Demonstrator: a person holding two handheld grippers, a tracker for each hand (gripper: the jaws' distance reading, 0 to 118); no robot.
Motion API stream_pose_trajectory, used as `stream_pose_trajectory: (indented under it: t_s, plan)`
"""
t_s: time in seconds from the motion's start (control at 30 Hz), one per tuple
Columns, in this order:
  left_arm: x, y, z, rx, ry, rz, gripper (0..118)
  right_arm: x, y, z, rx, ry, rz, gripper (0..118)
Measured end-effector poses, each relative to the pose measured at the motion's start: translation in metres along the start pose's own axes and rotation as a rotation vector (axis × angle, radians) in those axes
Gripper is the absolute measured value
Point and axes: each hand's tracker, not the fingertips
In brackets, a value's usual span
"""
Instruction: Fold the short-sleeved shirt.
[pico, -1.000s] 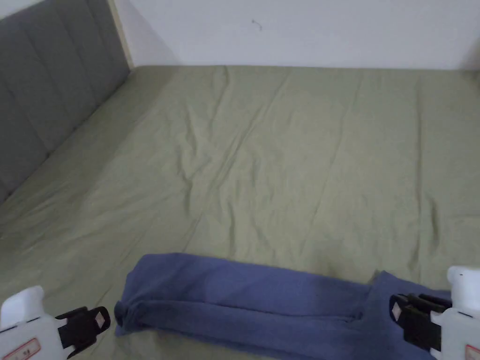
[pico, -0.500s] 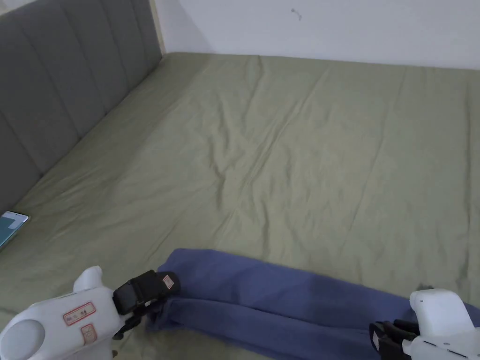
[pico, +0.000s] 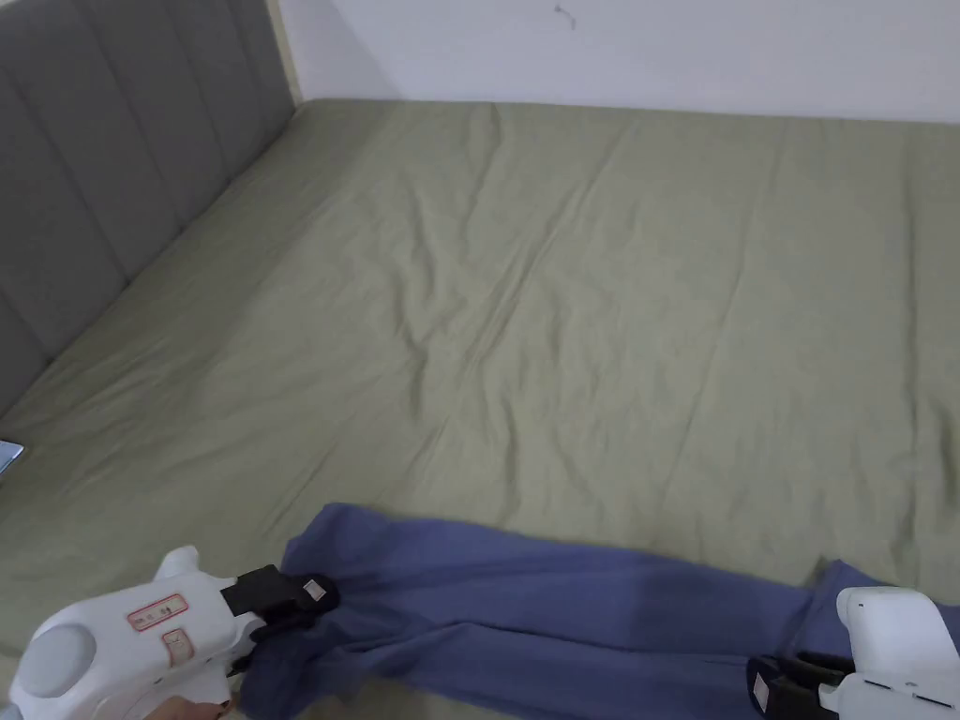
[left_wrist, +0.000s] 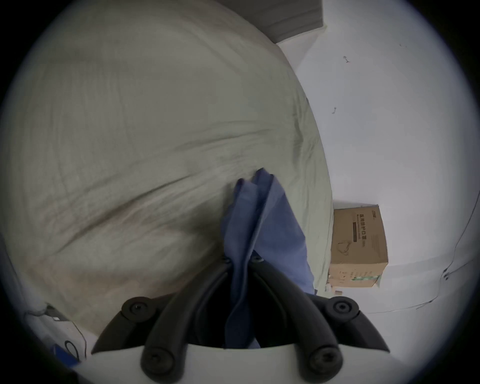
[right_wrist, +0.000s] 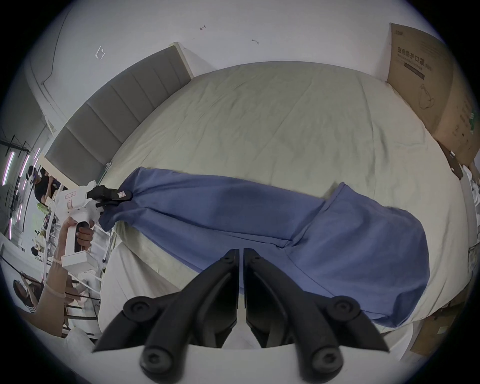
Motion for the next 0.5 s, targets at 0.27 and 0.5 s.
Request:
stream_pose_trajectory:
  t_s: [0.27,0.5]
  plan:
    - [0.159,-0.051,0.029,0.042,-0.049,-0.544,5,0.041,-0.012,0.029,0.073,-0.046,-0.139,4]
    - [0.259,-0.163,-0.056,-0.239,-0.157,-0.958,5,0.081,-0.04,0.053,0.123,-0.102,-0.297,4]
